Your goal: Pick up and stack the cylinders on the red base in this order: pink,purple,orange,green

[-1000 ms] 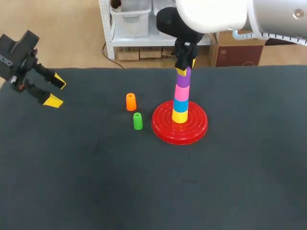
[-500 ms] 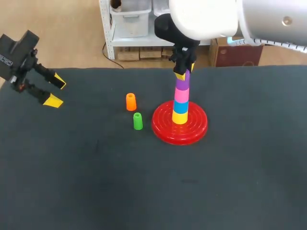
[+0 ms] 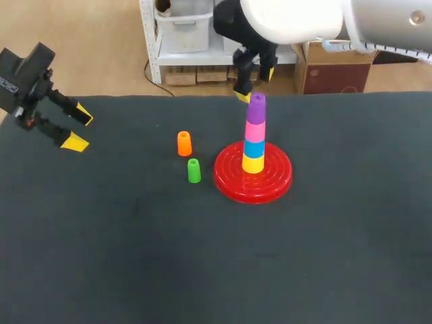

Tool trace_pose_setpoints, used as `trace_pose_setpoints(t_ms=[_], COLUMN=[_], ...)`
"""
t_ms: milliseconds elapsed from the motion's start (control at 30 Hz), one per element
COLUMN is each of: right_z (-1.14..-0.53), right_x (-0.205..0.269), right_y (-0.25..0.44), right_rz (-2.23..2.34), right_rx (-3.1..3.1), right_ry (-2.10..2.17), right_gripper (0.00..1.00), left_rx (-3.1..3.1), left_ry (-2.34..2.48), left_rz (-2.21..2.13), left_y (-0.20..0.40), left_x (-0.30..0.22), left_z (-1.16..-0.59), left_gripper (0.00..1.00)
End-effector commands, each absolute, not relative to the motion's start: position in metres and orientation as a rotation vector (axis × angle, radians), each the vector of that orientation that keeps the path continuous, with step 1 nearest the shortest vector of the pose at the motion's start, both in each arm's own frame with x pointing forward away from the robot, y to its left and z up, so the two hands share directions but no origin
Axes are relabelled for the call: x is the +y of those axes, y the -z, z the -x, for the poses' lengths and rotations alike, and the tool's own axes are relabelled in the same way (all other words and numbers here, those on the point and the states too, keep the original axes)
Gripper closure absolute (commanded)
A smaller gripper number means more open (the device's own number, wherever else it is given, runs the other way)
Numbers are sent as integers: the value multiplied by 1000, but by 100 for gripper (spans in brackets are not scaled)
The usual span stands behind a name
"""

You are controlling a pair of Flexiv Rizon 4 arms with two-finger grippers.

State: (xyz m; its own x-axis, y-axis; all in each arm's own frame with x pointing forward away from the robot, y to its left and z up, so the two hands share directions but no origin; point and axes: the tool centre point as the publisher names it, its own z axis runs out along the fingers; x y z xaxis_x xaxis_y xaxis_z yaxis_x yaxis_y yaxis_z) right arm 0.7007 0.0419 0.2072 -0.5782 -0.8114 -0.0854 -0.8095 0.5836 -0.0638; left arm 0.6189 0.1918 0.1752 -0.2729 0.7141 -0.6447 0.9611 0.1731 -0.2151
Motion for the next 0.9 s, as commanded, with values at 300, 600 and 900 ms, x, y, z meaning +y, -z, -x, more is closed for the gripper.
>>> trace_pose_setpoints(t_ms=[300,600,900], right_z=[-731,-759,-774], right_x=[134,173,180], right_y=[-185,-134,-95], right_rz=[1302,1277,1366], right_rx=[2748,2819,2784], right_ry=[19,-22,6], right_gripper=[0,0,0], left_rx=[2058,2058,2058], left_ry=[843,843,843], left_rz=[-1582,-1582,-1582], left_y=[-174,-174,-174], left_x=[192,192,192], left_z=[-619,-619,-619], left_gripper=[0,0,0])
